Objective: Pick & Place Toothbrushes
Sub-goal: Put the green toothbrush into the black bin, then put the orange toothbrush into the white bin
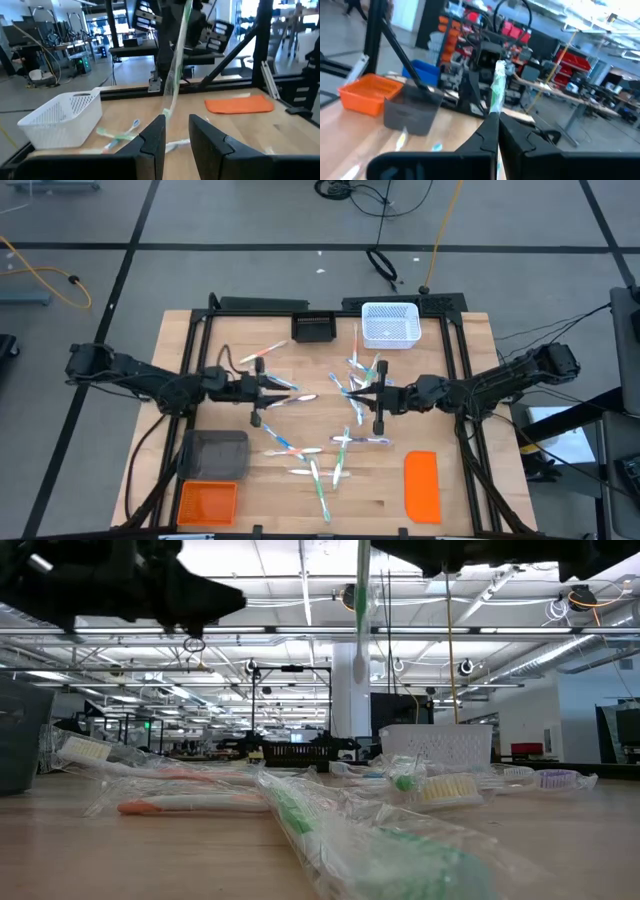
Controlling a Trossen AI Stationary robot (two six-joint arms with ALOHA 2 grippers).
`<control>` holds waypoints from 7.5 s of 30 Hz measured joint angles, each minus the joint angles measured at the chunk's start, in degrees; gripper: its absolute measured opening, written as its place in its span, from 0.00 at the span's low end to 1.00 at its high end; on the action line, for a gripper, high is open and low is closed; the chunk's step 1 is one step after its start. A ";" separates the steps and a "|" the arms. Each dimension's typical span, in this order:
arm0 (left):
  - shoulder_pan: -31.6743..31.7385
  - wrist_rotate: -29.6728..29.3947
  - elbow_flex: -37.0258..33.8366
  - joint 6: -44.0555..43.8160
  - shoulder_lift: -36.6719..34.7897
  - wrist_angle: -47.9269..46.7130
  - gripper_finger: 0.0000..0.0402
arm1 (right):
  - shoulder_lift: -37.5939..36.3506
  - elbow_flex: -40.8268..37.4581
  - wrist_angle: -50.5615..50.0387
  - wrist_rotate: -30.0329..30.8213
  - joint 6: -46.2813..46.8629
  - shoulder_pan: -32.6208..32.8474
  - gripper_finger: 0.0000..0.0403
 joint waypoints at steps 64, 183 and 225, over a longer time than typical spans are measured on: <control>-0.77 -4.59 29.60 1.90 32.52 3.60 0.54 | 0.03 -0.09 3.12 -2.18 0.73 -1.92 0.00; 32.83 -10.91 35.48 2.02 43.77 -11.95 0.12 | -2.13 -0.13 -20.29 8.33 3.15 4.26 0.24; 34.67 -9.76 35.44 1.97 24.57 -68.17 0.29 | -2.13 -0.15 -21.59 8.40 4.11 4.22 0.24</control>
